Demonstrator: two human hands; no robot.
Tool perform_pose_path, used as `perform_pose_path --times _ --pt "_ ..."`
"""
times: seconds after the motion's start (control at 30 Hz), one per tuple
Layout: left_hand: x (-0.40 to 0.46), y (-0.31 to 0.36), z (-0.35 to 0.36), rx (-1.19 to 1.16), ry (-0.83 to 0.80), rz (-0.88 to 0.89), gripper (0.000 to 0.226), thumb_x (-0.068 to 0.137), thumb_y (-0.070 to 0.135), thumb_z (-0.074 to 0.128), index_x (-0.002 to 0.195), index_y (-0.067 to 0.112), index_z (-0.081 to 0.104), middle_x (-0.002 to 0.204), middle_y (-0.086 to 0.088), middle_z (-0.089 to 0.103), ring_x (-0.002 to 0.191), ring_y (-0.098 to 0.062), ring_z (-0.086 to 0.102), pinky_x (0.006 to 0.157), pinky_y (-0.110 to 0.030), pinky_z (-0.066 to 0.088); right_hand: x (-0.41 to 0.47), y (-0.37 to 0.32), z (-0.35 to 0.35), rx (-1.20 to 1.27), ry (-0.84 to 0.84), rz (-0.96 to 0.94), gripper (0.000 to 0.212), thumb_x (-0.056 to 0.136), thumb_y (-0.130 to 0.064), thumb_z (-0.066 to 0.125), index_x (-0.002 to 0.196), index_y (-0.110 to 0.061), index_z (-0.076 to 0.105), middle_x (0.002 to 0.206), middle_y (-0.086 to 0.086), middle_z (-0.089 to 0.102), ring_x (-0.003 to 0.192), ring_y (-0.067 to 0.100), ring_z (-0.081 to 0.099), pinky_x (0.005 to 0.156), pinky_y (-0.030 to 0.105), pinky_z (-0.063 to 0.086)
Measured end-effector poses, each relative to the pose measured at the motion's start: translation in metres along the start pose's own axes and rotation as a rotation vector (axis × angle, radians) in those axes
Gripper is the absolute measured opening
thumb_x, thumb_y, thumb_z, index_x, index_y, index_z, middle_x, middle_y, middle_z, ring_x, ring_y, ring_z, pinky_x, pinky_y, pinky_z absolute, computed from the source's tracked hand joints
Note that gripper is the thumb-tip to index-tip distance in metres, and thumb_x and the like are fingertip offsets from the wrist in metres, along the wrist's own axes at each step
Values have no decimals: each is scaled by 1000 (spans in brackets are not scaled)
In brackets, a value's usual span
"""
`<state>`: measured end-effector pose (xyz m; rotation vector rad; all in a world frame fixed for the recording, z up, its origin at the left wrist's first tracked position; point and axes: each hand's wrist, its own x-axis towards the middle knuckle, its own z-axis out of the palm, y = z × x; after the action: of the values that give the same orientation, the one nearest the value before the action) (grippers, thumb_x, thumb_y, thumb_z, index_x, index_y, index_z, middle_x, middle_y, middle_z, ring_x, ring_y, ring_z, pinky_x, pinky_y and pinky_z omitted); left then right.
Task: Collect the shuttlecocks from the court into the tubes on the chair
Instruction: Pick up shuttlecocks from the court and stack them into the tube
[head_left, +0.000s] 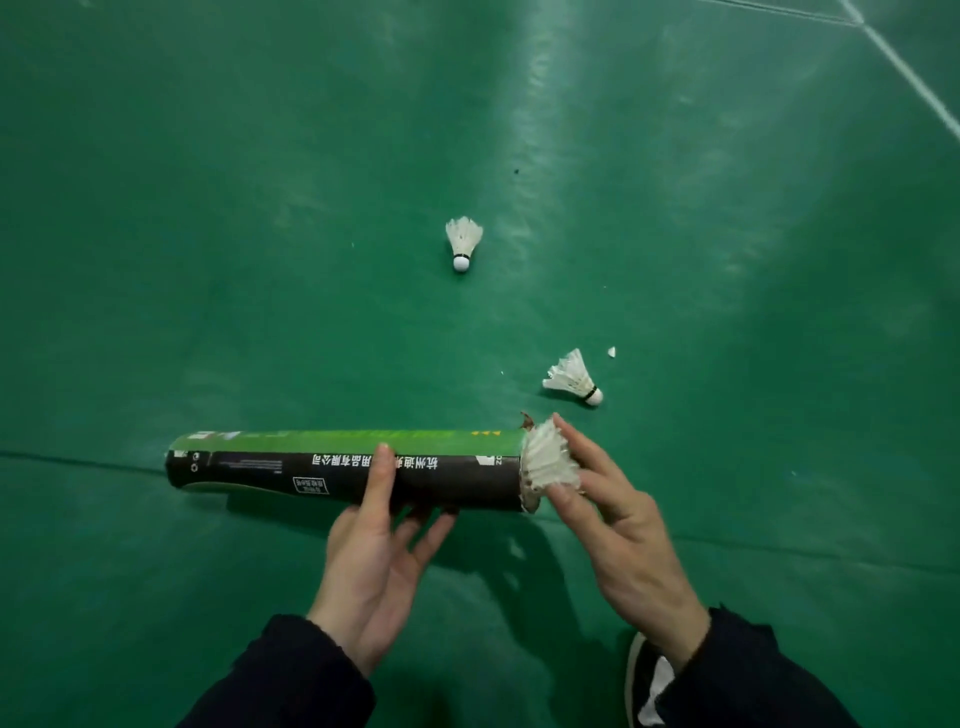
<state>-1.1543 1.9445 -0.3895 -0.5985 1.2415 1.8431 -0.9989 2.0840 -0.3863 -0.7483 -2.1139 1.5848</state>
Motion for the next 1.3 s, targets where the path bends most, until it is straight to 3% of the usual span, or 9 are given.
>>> perform_pose_path --times 0.17,0.33,0.5,0.63,0.73,0.8,0.9,1.0,1.3 --pt "-10 14 3 -36 18 55 48 89 45 66 120 8 65 108 -8 79 108 -27 71 79 -38 55 9 -1 23 -51 -72 -93 33 98 -50 51 123 -37 69 167 -13 23 150 8 31 117 23 29" --pt "2 18 12 -79 106 106 63 79 48 71 123 4 62 115 -14 76 110 -33 68 68 -39 60 34 -6 20 -147 -13 -233 18 88 -49 69 102 -37 69 100 -18 64 63 2 54 59 18 42" --pt "16 -8 40 -80 196 80 125 21 62 98 124 2 59 118 -20 71 103 -44 68 58 -46 62 47 -18 7 -31 -153 26 25 93 -62 54 90 -87 50 63 -27 59 60 -7 59 60 12 43" --pt "24 -30 57 -88 209 62 79 65 48 80 123 0 57 125 -23 67 105 -45 66 60 -48 62 66 -20 -39 181 -453 333 25 94 -66 52 101 -53 72 75 -18 73 62 1 63 62 14 46" --pt "23 -36 61 -92 229 89 73 79 43 76 130 -2 51 126 -25 64 108 -41 63 56 -47 63 95 11 -74 167 -269 329 54 98 -65 42 95 -20 72 92 -2 77 51 11 60 47 22 45" --pt "21 -37 59 -96 229 106 72 81 44 75 133 0 51 128 -24 63 116 -43 61 58 -46 63 123 44 -93 -216 -74 186 27 102 -47 52 118 -31 67 122 -12 71 64 3 62 65 26 53" --pt "11 -39 62 -78 218 113 62 84 43 72 128 2 56 124 -22 68 118 -41 61 56 -40 63 161 87 -112 -835 -280 -10 61 94 -26 58 147 -46 38 154 -32 31 98 7 66 86 34 55" --pt "-4 -37 66 -58 181 123 53 87 42 68 125 6 62 112 -16 76 114 -35 66 58 -35 63 181 111 -111 -991 -360 -47 47 94 -23 60 139 -32 51 147 -9 49 110 21 64 84 38 56" --pt "-21 -23 83 -90 231 189 58 86 42 71 128 5 59 127 -17 69 121 -36 62 64 -36 64 78 15 -99 536 53 111 25 85 13 67 84 -11 73 79 4 71 67 15 63 64 22 56"
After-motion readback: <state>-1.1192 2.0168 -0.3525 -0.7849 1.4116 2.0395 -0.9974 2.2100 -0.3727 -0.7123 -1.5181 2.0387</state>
